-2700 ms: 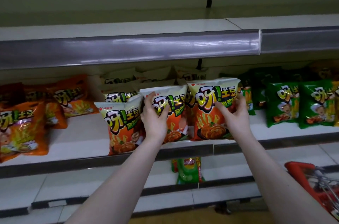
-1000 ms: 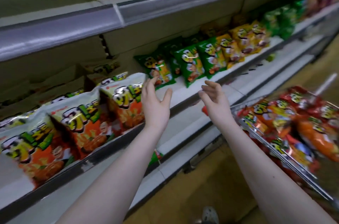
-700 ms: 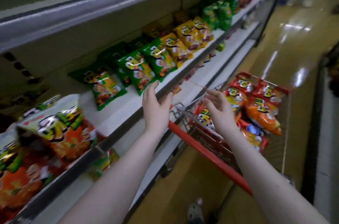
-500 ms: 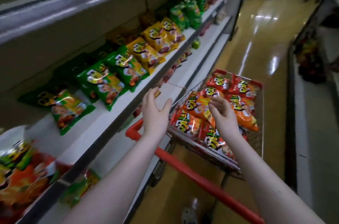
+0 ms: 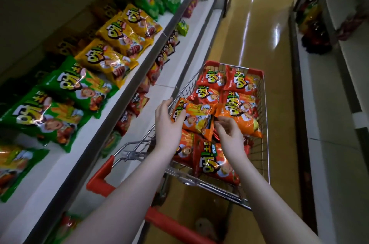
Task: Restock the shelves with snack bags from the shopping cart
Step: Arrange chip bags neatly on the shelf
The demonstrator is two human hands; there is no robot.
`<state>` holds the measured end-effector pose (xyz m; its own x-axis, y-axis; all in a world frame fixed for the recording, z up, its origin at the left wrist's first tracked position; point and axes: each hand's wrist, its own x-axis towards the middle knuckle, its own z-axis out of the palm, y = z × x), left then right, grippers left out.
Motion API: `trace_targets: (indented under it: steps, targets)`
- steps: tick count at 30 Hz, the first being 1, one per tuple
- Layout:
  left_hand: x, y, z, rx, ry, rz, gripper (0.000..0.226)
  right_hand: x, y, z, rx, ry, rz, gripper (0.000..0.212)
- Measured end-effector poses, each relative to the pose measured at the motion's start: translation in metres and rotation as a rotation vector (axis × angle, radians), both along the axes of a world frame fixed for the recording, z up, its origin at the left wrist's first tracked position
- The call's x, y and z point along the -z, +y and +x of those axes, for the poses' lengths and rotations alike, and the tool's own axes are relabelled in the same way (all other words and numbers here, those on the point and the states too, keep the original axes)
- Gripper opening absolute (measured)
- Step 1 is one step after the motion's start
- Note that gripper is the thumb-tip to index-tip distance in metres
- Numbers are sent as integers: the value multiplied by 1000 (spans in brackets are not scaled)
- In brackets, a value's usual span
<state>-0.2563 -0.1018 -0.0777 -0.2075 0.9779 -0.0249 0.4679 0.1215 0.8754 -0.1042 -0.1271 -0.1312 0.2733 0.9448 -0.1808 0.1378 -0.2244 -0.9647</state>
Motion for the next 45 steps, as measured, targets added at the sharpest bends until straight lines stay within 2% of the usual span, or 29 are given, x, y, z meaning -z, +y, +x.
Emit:
trace_targets:
  steps: [8, 13, 19, 21, 24, 26, 30, 33, 38, 41, 45]
  targets:
    - [12, 0, -14, 75, -57, -59, 42, 7, -11, -8, -26, -17, -60, 26]
    - [25, -14, -32, 286, -70, -69, 27, -4, -30, -19, -21, -107, -31, 23]
    - [33, -45, -67, 444, 9, 12, 13, -21, -75, -47, 59, -186, 32, 18]
    - [31, -58, -80, 477, 94, 70, 3, -26, -98, -61, 109, -250, 81, 15]
    - [25, -74, -95, 558, 246, 101, 28, -31, -129, -74, 195, -413, 157, 7]
    - [23, -84, -104, 676, 365, -1, 37, -31, -148, -83, 173, -489, 130, 16]
    - [32, -109, -119, 890, 698, -286, 66, -23, -177, -99, -110, -884, -241, 43]
    - [42, -122, -123, 972, 957, -284, 76, -11, -191, -106, -285, -1019, -384, 62]
    - [45, -141, -114, 810, 1077, -88, 65, -6, -195, -107, -245, -1094, -376, 58]
    - [48, -155, -110, 773, 1078, -33, 61, -2, -204, -105, -187, -1112, -341, 53]
    - [54, -176, -109, 734, 1050, 11, 55, 0, -225, -99, -222, -1148, -302, 46]
